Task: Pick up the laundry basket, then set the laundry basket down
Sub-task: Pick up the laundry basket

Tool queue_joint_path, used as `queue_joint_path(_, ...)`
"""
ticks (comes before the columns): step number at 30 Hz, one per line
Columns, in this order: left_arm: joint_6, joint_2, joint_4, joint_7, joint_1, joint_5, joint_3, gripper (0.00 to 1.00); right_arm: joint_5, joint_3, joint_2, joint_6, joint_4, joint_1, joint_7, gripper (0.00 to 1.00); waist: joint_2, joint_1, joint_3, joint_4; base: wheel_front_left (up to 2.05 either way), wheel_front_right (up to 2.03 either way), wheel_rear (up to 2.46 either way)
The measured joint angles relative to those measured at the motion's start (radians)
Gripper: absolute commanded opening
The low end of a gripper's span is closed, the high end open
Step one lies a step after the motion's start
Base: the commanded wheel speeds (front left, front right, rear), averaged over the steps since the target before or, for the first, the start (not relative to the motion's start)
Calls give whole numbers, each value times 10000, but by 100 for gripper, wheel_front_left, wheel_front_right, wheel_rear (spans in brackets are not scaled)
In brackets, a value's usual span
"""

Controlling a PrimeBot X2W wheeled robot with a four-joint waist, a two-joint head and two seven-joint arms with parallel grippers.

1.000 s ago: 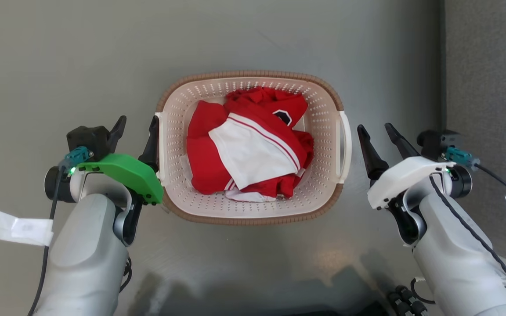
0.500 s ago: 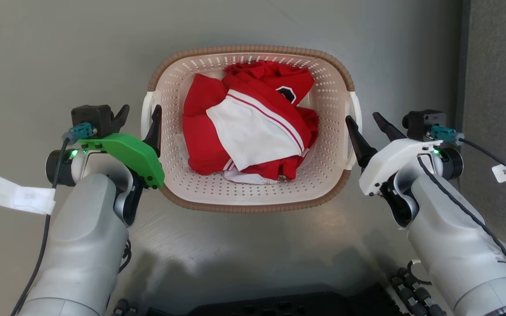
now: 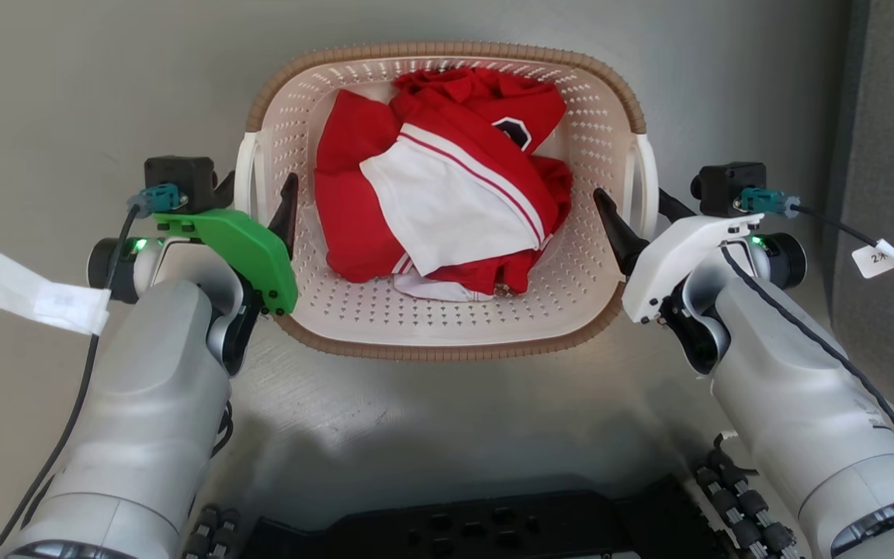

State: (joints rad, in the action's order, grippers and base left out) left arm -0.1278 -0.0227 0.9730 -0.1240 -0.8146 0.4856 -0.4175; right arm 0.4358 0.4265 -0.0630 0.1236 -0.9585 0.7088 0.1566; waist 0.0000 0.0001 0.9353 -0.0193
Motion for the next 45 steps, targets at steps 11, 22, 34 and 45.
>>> queue_joint_path(11,-12,8,339,2,-134,589,-441,0,723,506,-2,6,-100,347,29,100,0,0,154,156,0,0,0)
queue_joint_path(22,-36,38,537,75,-261,1195,-915,0,1206,926,-33,-42,-385,578,221,0,0,0,75,143,0,0,0)
queue_joint_path(34,-36,13,846,42,-237,1843,-1304,0,1841,1586,-75,-104,-508,592,410,0,0,0,-575,92,0,0,0)
queue_joint_path(45,-36,2,1141,349,365,2462,-1749,0,2844,2301,-86,-104,-663,87,44,0,0,-1,-1749,-19,0,0,0)
